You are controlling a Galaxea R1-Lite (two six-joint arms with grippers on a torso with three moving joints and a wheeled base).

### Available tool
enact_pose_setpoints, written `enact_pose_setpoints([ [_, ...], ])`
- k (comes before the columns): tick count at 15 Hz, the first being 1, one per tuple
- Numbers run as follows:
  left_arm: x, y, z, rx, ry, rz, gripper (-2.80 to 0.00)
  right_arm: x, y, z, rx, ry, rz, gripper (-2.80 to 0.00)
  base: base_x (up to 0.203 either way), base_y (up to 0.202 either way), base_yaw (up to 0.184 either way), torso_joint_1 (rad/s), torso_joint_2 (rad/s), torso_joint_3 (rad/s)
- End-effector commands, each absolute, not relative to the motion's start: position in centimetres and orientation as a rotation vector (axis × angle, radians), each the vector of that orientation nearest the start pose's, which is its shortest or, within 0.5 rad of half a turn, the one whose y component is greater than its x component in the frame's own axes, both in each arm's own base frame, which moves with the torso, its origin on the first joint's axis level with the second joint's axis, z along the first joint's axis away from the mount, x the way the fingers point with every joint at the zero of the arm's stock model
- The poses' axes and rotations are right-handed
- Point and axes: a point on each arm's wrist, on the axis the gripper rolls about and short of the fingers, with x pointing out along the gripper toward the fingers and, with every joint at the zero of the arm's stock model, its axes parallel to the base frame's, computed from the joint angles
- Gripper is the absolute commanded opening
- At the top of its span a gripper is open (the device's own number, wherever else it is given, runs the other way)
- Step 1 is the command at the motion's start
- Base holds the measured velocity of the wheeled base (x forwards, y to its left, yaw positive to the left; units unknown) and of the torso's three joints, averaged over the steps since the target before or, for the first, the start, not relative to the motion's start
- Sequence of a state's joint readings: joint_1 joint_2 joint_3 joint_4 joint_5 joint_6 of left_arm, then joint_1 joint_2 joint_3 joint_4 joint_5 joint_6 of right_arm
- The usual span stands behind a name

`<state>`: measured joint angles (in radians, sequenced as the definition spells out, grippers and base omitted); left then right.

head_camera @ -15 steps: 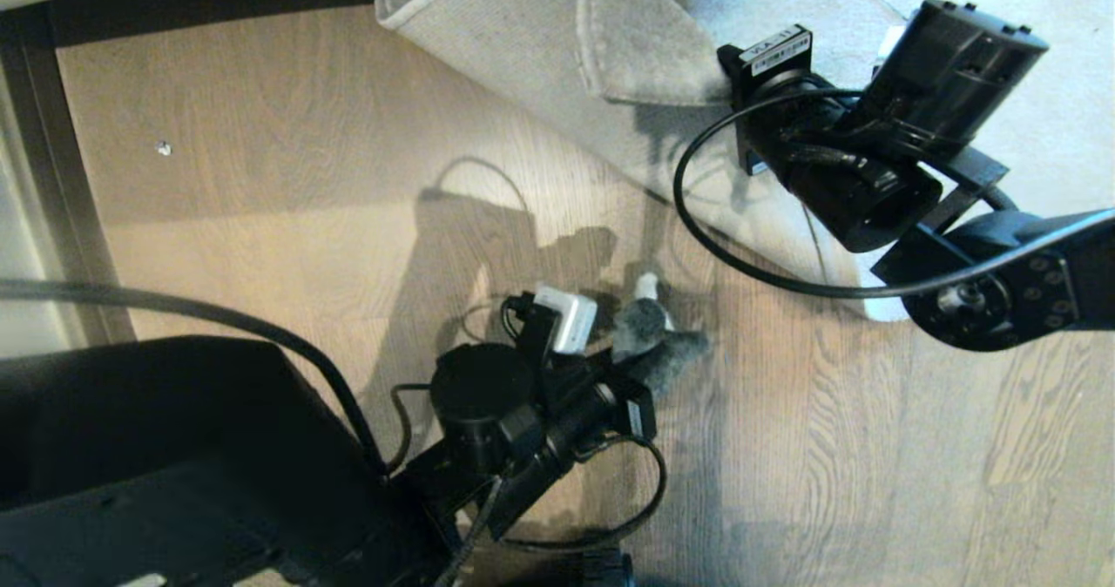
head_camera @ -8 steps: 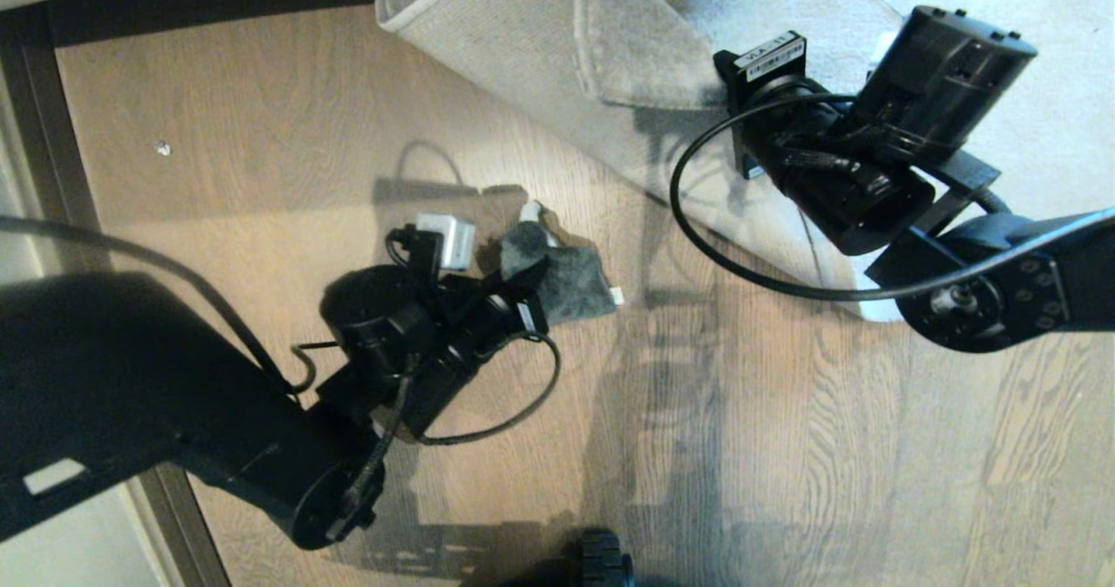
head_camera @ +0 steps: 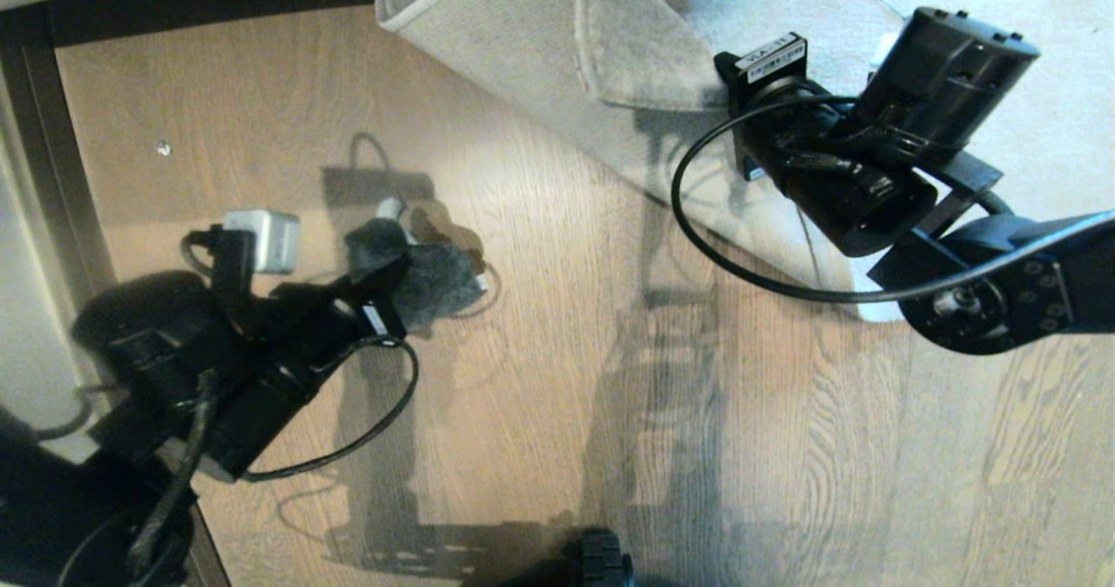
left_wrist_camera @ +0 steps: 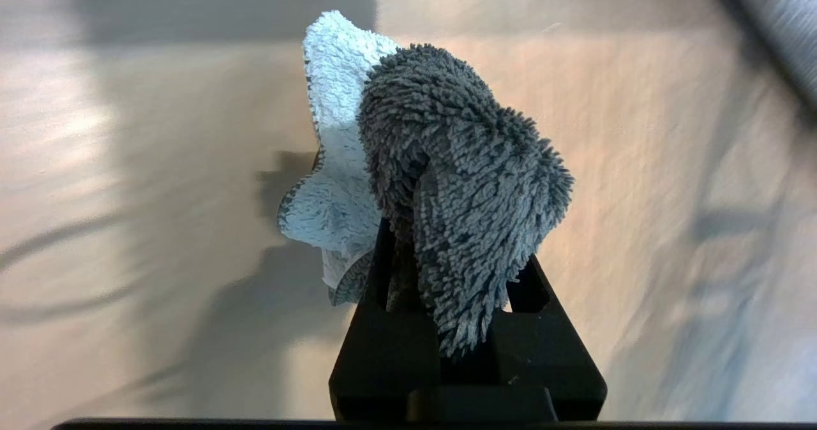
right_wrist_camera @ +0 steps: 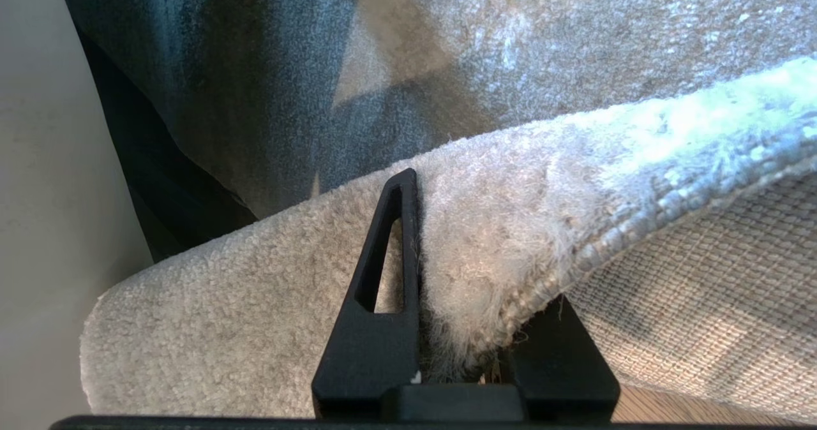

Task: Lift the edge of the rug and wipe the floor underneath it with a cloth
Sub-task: Wipe the floor under the carpet with a rag, then lay down the carpet

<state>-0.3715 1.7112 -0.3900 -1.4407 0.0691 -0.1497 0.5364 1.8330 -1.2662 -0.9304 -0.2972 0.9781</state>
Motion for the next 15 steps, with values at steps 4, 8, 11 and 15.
enact_pose_setpoints([
  [4, 18.1, -4.1, 16.8, -0.085, -0.158, -0.135, -2.80, 31.3, 17.9, 29.5, 1.118, -0.192, 0.384, -2.80, 0.000, 0.000, 0.000, 0.000, 0.00, 0.000],
  [8, 14.8, -1.6, 15.7, -0.031, -0.141, 0.037, -2.80, 31.2, 17.8, 29.5, 1.116, -0.194, 0.384, -2.80, 0.000, 0.000, 0.000, 0.000, 0.00, 0.000],
  [11, 12.7, -0.5, 16.0, -0.006, -0.157, 0.104, -2.80, 30.9, 17.7, 29.4, 1.112, -0.187, 0.380, -2.80, 0.000, 0.000, 0.000, 0.000, 0.00, 0.000],
  [15, 9.8, -0.4, 15.1, 0.013, -0.049, 0.070, -2.80, 30.9, 17.6, 29.3, 1.108, -0.186, 0.374, -2.80, 0.000, 0.000, 0.000, 0.000, 0.00, 0.000],
])
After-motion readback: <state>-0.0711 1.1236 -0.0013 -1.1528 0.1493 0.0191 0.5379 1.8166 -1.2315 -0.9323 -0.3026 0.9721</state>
